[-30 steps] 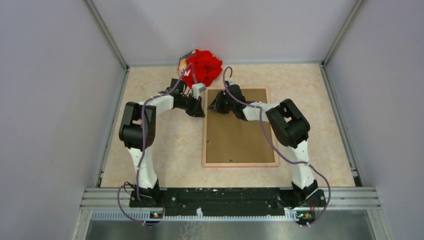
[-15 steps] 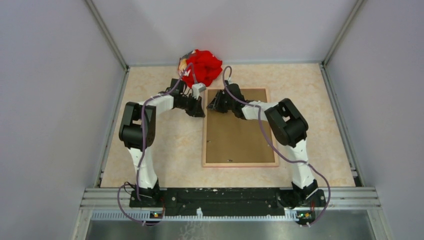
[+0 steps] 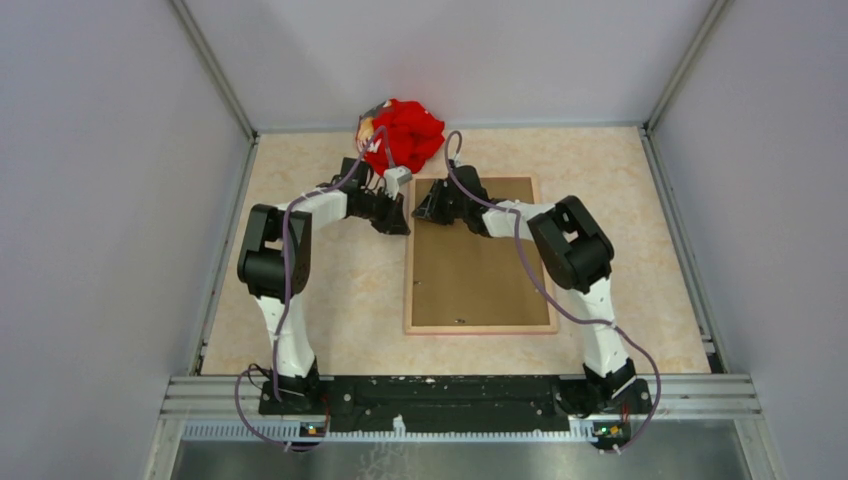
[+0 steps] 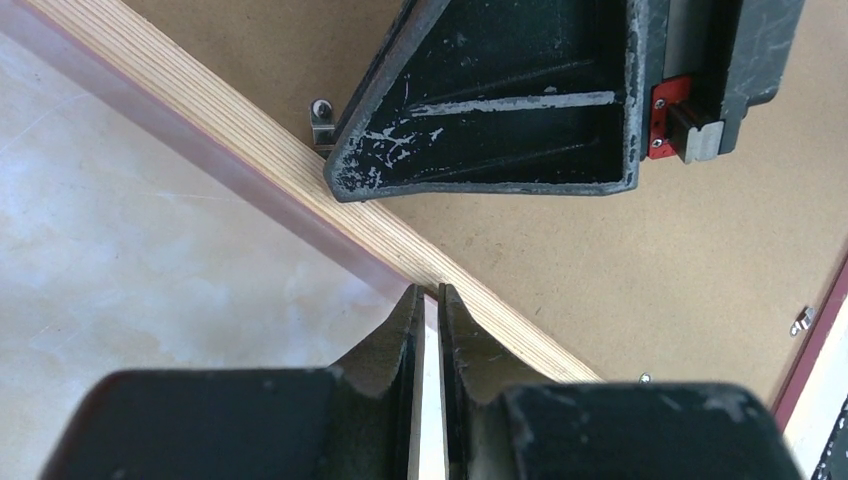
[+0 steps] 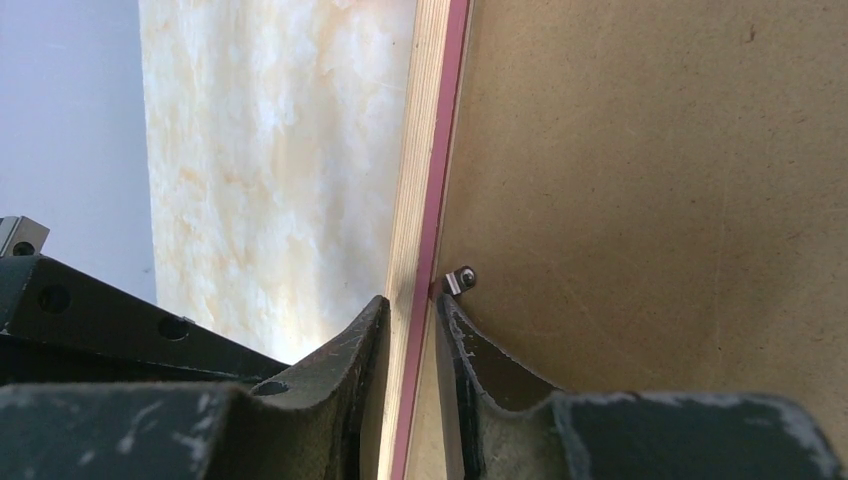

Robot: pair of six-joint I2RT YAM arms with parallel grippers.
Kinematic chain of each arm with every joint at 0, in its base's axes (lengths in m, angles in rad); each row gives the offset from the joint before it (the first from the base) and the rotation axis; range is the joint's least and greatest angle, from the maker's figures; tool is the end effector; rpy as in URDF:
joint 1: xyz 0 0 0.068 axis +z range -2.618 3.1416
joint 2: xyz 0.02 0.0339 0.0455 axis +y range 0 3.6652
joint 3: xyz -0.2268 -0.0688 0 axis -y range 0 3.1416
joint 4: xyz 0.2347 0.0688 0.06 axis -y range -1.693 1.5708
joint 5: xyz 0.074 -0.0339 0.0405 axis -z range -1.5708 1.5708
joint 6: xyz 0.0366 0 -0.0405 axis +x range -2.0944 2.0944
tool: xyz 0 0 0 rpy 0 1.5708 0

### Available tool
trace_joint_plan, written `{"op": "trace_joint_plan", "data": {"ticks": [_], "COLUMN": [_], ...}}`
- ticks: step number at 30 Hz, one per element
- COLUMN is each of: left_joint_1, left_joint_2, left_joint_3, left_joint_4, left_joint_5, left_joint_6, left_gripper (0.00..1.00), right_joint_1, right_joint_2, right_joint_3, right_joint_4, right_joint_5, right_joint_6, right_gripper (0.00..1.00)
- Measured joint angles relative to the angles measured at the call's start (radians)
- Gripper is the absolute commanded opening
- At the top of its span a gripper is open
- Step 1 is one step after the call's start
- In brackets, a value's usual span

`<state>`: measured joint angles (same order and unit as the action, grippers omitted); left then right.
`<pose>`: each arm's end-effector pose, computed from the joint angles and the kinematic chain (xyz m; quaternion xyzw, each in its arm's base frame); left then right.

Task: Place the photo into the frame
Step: Install the photo frame at the center of the board.

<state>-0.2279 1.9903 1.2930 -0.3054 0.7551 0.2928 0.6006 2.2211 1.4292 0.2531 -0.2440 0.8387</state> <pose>0.3694 -0.1114 0.1311 0.3295 0.8357 -0.3452 0.2718 0.3736 0.2666 0.1129 0.0429 0.8644 0.4024 0.2985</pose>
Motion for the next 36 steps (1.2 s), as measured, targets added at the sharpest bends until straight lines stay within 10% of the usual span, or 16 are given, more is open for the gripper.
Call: {"op": "trace_joint_plan", "data": {"ticks": [30, 36], "left_joint_1": [0.0, -0.002], "left_joint_2": [-0.007, -0.018], "left_joint_3": [-0.008, -0.019], "left_joint_4": [-0.006, -0.029], "left_joint_5": [0.008, 0.012], "left_joint_6": [0.025, 0.037], "left_gripper": [0.14, 0.15], "right_joint_1": [-0.008, -0.008], "right_joint_2": [0.026, 0.023], "right_joint_3": [0.0, 0.0], "right_joint_4": [0.054, 0.057], "right_joint_5": [-0.031, -0.045], "right_joint_6": [0.052, 0.05], "right_gripper": [0.22, 0.47]}}
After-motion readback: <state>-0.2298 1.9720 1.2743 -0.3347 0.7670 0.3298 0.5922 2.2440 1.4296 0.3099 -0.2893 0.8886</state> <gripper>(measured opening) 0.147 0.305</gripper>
